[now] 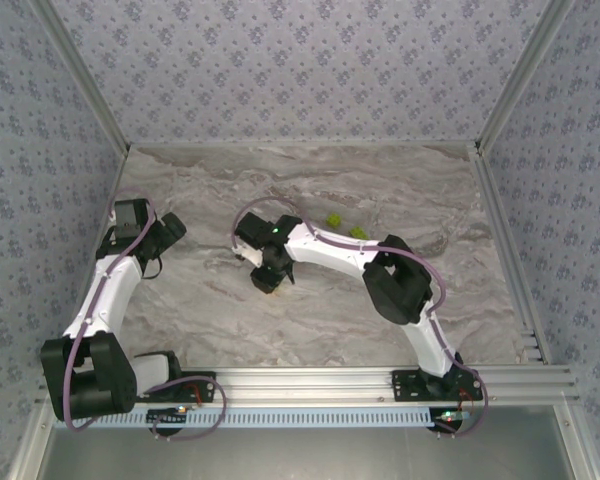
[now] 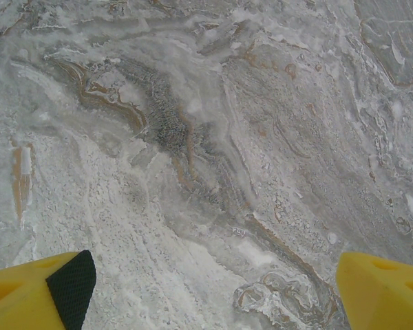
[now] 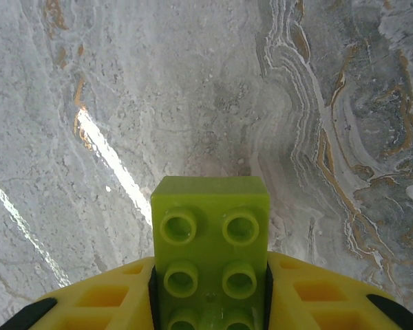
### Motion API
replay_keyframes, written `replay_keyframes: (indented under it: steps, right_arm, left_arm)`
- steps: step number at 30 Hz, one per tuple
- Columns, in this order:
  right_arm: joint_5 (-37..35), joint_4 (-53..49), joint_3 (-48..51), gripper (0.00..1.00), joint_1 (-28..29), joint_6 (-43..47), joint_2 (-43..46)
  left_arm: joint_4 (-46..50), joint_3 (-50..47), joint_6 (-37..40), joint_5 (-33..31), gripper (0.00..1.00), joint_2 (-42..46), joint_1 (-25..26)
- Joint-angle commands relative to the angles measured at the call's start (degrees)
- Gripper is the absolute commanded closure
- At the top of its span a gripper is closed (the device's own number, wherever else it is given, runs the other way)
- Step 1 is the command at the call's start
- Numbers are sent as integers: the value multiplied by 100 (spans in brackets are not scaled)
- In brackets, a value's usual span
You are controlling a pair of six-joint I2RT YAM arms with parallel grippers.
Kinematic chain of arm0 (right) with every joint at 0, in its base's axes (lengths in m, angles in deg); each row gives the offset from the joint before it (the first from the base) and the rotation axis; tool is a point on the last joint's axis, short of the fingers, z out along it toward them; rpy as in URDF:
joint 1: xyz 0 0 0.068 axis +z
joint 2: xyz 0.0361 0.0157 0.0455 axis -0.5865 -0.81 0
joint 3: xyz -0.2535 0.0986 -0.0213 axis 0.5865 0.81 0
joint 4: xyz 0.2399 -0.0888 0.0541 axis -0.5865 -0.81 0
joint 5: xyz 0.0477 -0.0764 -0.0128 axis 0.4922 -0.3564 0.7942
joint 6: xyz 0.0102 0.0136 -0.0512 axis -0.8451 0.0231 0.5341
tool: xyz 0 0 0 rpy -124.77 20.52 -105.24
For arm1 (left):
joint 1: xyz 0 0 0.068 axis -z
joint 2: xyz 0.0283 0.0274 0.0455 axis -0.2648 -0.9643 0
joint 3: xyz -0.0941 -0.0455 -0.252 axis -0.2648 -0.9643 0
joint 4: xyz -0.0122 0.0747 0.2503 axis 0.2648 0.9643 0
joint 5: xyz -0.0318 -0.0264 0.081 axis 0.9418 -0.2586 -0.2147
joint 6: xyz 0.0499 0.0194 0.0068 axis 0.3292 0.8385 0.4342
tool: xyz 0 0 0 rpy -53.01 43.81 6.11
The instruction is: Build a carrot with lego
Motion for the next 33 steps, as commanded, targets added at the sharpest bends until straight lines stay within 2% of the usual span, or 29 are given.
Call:
replay_keyframes:
  steps: [1, 8, 13, 18, 23, 33]
  right_arm:
    - [35, -166, 25, 61, 48, -91, -501]
    - [-149, -401, 47, 61, 68, 75, -677]
    - [-177, -287, 157, 61, -15, -152, -492]
    - [-685, -643, -403, 61, -512, -1375, -449]
    - [-829, -664, -631, 61, -888, -1915, -497]
    - [-812, -664, -460, 61, -953, -1735, -486]
  left_arm:
    - [-85, 69, -14, 74, 8, 13, -10]
    - [-95, 49, -14, 74, 8, 25, -10]
    - [-94, 35, -14, 65, 8, 30, -7]
    - [-94, 26, -23, 75, 8, 30, -10]
    - [-70, 22, -23, 74, 8, 47, -8]
    - [-103, 35, -23, 92, 8, 9, -9]
